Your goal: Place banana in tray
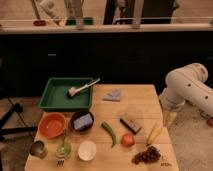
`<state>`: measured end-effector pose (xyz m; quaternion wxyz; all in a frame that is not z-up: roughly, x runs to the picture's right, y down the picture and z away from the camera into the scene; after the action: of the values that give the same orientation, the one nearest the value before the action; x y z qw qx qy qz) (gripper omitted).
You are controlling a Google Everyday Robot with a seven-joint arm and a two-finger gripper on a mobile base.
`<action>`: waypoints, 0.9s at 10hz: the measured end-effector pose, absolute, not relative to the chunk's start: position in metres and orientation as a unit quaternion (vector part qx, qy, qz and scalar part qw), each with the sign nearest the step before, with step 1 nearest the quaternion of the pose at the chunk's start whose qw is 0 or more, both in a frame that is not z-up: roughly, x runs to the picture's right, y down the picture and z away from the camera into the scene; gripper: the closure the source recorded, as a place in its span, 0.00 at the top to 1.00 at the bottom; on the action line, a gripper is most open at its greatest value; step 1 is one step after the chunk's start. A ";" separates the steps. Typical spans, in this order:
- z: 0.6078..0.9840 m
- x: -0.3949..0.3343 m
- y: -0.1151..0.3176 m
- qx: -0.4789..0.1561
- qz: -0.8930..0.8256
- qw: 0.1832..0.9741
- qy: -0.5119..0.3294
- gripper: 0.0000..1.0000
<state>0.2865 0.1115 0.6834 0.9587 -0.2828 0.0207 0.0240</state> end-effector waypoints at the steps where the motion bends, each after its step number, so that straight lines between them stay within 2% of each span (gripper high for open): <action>1: 0.683 0.286 0.111 -0.283 0.024 0.959 0.021 0.80; 5: 0.682 0.286 0.115 -0.285 0.008 0.958 0.023 0.80; 9: 0.689 0.278 0.126 -0.309 -0.209 0.928 0.012 0.80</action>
<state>0.2777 0.1259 0.6889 0.9277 -0.3092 0.0123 -0.2086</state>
